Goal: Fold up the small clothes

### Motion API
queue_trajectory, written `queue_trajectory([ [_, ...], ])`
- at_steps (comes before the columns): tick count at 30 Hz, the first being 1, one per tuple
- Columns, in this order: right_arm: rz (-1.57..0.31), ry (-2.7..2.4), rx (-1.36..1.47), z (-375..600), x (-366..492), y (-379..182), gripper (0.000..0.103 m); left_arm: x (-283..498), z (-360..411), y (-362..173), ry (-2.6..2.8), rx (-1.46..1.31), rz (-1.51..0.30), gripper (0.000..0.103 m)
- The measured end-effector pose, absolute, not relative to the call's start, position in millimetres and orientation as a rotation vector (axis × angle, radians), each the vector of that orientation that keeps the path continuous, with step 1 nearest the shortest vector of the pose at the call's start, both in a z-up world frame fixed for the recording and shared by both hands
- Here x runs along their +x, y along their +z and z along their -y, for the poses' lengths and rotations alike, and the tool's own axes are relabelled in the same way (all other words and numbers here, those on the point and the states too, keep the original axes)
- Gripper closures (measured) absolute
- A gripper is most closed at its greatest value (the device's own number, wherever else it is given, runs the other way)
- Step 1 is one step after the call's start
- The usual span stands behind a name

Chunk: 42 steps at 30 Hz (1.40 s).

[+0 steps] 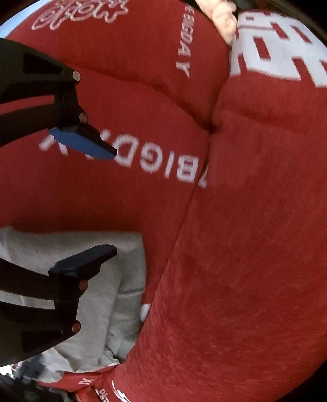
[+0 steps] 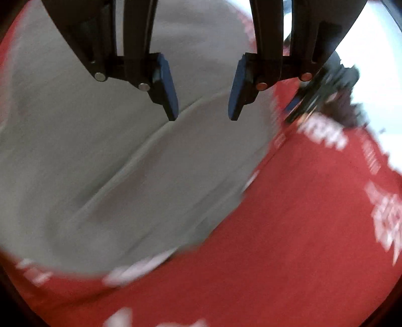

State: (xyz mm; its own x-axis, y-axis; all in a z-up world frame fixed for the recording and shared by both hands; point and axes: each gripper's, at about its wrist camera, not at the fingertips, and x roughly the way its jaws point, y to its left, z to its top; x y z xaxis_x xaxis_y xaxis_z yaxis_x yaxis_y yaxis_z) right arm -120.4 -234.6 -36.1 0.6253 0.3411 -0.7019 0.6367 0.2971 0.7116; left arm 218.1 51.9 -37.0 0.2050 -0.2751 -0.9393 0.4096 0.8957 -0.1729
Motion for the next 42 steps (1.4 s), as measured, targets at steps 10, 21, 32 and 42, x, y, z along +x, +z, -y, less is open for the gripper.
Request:
queue_trajectory([
  [10,-1.044,0.041,1.378,90.3,6.7,-92.8,0.061,198.6,-123.7,-34.5,-0.419,0.155,-1.338,0.033],
  [21,-1.056,-0.026,1.317,72.2,39.7,-97.7,0.070,186.1,-136.8,-40.4,-0.409,0.178,-1.357,0.033],
  [32,-1.082,-0.317,0.998,164.4,-43.4,-32.7,0.072,153.6,-54.7,-48.8,-0.569,0.271,-1.298,0.029],
  [42,-0.947,-0.730,1.271,286.7,-163.0,-55.4,0.050,140.5,-45.1,-77.3,-0.480,0.307,-1.307,0.023],
])
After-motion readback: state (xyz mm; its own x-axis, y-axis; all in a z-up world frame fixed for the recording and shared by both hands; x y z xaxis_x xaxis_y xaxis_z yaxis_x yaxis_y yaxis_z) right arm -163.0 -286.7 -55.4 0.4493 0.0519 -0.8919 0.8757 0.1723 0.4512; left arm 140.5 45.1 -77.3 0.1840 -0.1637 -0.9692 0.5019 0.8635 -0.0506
